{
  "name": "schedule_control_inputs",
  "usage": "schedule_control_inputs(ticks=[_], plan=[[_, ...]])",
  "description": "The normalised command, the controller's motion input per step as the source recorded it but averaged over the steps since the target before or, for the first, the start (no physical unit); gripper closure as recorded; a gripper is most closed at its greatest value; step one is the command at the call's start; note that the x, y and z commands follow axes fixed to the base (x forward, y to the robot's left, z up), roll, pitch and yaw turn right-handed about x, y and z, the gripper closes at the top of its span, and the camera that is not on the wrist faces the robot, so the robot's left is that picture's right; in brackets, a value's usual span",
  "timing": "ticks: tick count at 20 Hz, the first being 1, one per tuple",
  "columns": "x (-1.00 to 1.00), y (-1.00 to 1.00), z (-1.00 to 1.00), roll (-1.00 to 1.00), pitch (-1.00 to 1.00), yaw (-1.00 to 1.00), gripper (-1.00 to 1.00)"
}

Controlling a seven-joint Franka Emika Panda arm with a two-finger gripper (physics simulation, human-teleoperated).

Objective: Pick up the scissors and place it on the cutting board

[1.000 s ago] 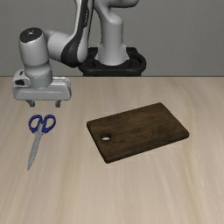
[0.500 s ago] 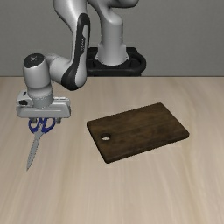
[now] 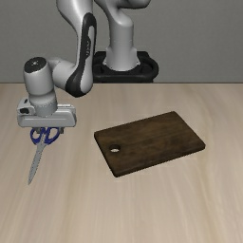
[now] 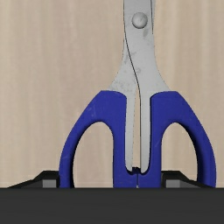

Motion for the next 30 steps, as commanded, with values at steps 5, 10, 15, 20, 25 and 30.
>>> schedule_control_inputs(ticks=[5, 10, 15, 20, 25, 30], plan=[[0.0, 0.0, 0.4, 0.0, 0.0, 0.0, 1.0], [0.0, 0.0, 1.0, 0.0, 0.0, 0.0, 1.0], [0.0, 0.2, 0.8, 0.0, 0.0, 0.0, 1.0], [0.0, 1.0, 0.0, 0.0, 0.0, 0.0, 1.0], [0.0, 1.0, 0.0, 0.0, 0.0, 0.0, 1.0], [0.0, 1.0, 0.0, 0.0, 0.0, 0.0, 1.0]])
